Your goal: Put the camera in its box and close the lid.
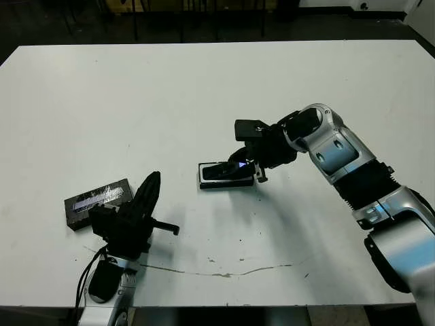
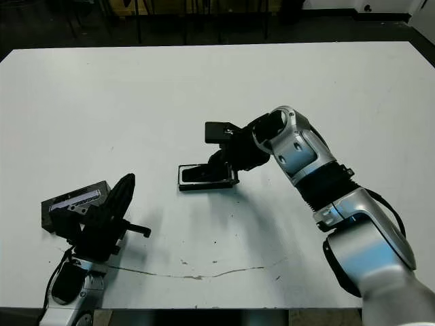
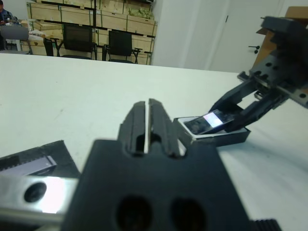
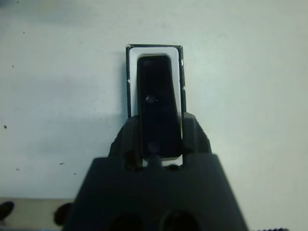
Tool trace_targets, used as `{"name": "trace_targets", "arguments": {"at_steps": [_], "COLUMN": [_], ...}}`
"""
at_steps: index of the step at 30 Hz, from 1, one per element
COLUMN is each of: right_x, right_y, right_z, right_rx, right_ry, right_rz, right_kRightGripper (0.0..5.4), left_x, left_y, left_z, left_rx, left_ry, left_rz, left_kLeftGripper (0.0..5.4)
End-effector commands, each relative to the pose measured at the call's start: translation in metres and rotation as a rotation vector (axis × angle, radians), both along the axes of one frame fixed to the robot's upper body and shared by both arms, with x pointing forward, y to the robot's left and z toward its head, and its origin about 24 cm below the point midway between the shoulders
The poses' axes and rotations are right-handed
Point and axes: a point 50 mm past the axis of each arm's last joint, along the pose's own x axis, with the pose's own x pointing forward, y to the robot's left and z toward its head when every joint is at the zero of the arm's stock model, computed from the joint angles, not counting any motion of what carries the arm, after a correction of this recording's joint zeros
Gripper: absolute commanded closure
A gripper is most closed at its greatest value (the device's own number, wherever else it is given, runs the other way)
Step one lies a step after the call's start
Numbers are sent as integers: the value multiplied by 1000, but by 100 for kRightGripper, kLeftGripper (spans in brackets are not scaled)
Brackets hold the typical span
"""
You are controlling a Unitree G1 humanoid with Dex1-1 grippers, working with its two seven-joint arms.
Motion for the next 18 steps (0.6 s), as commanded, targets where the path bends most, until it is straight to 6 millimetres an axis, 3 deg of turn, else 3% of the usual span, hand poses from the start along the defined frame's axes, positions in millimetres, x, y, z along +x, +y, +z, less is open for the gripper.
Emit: {"name": "trace_targets", "arguments": {"at_steps": [1,9,18], "right_x": [-3,10,8], "right_y": [-1,-25,-47], "right_z": [0,35,72], "right_rx": [-3,76,137], "right_ry": [22,-117,-250], "right_rz": [124,57,-32], "right_kRightGripper": [401,262,108], "left_x": [-6,-7,-5], "left_y": [3,3,4], "left_z": [-10,-11,-11], "left_rx": [17,11,19], "left_ry": [51,56,53], "left_rz": [10,15,13], "left_kLeftGripper": [540,540,540]}}
